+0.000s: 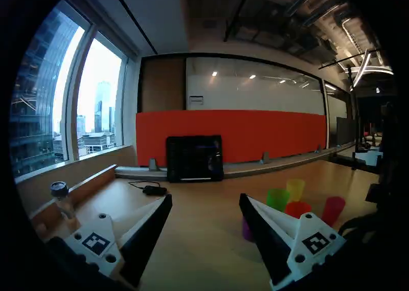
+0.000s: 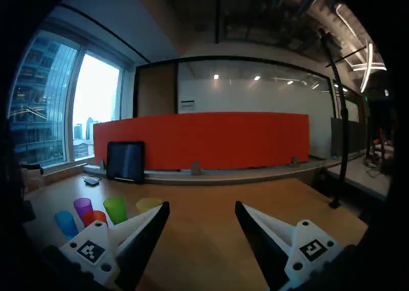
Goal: Pour water
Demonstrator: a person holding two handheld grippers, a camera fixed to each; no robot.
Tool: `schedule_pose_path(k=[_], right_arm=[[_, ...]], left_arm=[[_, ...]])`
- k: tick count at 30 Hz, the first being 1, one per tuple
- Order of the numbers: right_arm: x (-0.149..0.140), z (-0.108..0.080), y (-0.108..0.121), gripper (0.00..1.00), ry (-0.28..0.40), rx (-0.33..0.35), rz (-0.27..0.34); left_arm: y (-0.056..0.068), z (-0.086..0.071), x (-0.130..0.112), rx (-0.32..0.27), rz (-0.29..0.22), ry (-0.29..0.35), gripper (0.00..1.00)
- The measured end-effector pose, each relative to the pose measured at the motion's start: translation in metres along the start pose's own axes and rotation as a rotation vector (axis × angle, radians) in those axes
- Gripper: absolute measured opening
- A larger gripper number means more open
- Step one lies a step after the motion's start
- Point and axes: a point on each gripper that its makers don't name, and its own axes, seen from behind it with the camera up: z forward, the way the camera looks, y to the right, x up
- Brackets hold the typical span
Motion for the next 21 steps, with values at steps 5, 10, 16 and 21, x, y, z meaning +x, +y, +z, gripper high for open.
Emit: schedule_pose_path(k=[5, 10, 16, 21], right_arm=[[0.021, 0.006, 0.001, 0.99, 0.0, 0.004, -0.01], [0.043, 0.011, 0.0, 0.99, -0.012, 0.02, -0.021], [0.068, 0.016, -0.003, 0.99, -0.021, 0.047, -0.02], [0.087, 0.017, -0.009, 0.99, -0.017, 0.069, -0.013]], left_arm=[[0.002, 0.006, 0.021, -0.015, 0.003, -0.004, 0.98], [0.002, 0.011, 0.044, -0.029, 0.0, -0.005, 0.98], [0.003, 0.016, 0.075, -0.047, 0.002, -0.003, 0.98], [0.007, 0.02, 0.097, -0.067, -0.004, 0.002, 0.98]])
